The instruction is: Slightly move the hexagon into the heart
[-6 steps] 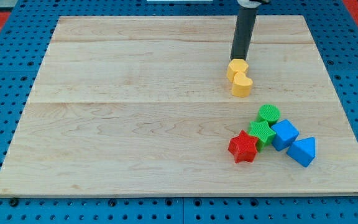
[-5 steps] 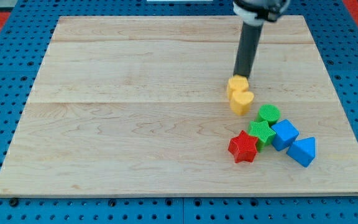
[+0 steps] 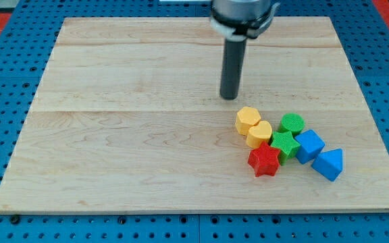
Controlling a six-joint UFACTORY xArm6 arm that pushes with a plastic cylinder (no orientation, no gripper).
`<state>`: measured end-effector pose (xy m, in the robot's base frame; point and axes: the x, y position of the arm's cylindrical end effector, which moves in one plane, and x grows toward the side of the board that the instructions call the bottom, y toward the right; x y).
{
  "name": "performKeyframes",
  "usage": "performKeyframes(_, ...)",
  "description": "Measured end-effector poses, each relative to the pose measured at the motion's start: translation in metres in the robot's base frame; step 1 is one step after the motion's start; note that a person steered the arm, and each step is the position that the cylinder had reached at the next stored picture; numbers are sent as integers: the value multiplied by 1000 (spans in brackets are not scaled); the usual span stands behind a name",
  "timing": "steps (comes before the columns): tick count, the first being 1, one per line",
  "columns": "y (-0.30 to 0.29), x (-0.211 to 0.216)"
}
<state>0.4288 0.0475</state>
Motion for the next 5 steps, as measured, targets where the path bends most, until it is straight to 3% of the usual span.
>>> performKeyframes(2, 36, 48)
performKeyframes(5, 43, 55)
